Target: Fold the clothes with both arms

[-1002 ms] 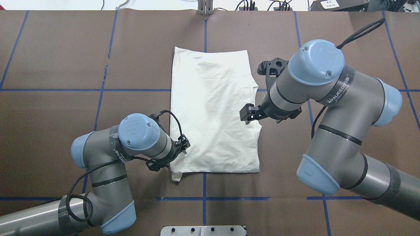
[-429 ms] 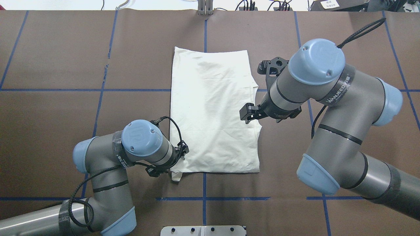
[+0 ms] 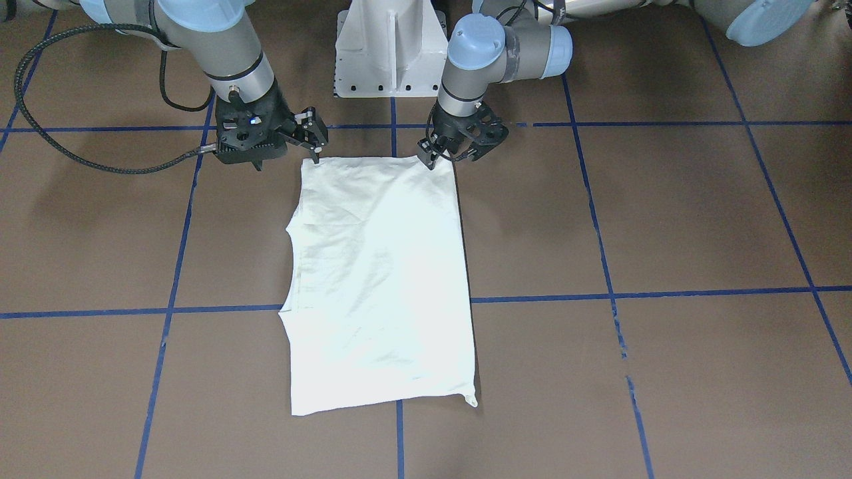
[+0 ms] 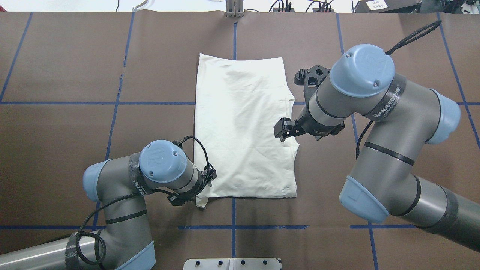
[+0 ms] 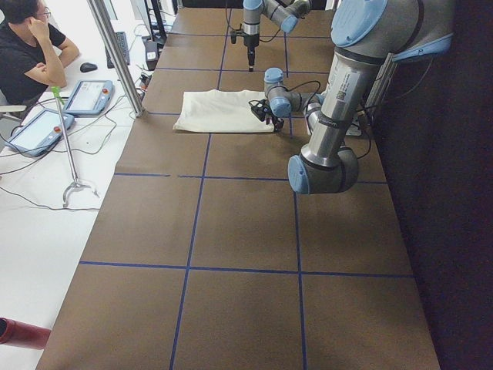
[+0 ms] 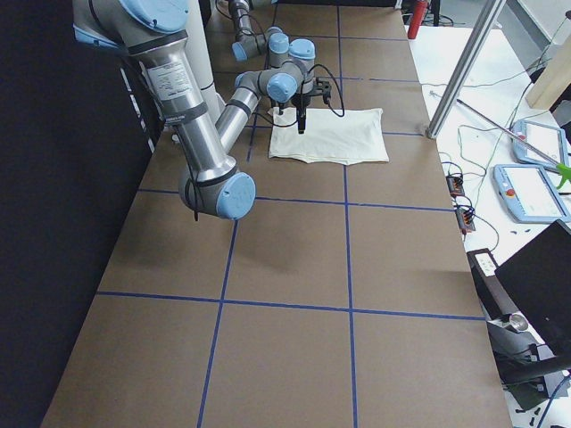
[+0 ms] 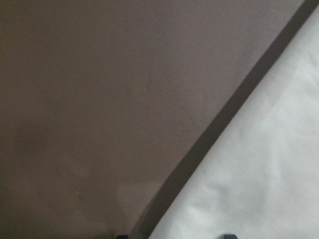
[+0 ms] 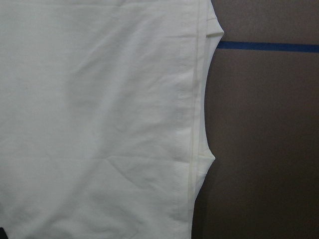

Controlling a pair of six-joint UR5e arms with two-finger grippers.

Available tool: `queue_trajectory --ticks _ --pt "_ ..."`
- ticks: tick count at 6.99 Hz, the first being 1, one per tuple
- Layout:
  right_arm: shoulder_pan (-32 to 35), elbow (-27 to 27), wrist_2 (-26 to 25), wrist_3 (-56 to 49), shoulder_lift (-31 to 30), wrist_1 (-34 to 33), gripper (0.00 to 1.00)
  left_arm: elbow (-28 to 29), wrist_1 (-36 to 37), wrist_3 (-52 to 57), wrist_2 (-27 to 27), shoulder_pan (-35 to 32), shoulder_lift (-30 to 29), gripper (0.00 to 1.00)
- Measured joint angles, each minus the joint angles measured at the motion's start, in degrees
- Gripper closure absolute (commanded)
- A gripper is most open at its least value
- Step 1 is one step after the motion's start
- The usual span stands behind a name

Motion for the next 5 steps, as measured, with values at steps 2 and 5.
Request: queue_trajectory --ticks 2,5 --pt "0.0 0.0 0.0 -0.1 -0.1 0.0 0.0 -0.1 0.0 -0.7 0.0 0.7 0.1 0.39" --pt "0.1 0.1 0.0 0.0 -0.2 0.0 0.0 -0.2 0.7 -0.8 0.0 0.7 0.1 0.39"
